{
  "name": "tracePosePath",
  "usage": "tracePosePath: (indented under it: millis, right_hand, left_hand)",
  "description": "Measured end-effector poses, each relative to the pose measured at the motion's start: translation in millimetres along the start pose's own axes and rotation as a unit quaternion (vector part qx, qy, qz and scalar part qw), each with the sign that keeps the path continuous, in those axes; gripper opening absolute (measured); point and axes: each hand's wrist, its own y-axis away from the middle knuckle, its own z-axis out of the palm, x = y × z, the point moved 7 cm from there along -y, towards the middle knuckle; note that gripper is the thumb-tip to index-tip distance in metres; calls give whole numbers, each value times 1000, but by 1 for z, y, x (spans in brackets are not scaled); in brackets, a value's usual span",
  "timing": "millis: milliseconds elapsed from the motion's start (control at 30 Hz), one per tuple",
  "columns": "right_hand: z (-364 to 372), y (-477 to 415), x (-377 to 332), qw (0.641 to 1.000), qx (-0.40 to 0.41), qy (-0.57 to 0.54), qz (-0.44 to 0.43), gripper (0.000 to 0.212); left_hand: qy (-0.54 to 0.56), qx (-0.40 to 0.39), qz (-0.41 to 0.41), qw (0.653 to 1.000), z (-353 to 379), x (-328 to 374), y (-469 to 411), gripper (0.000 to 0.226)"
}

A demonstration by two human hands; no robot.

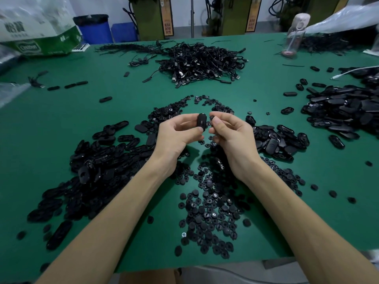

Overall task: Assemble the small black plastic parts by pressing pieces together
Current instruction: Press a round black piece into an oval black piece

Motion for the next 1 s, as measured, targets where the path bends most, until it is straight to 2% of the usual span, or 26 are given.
tracePosePath:
  millis: [200,367,533,733,1000]
  right_hand:
    - [3,0,-1,999,-19,-27,-3,11]
    - [4,1,-2,998,-28,-48,8,13]
    - [4,2,-4,999,-51,-11,-12,22]
    - [0,1,-5,1000,-5,6,-29,12]
    - [-6,1,-13,991,36,85,-97,7]
  left_hand:
    - [114,18,-27,993,-4,-3,-4,29]
    - [119,25,-17,992,-6,-1,-4,28]
    - [121,39,-20,992,-7,0,-2,21]
    - [10,12,11,1000,-1,3,0,23]
    - [-53,20,30,998,-3,2,-1,28]
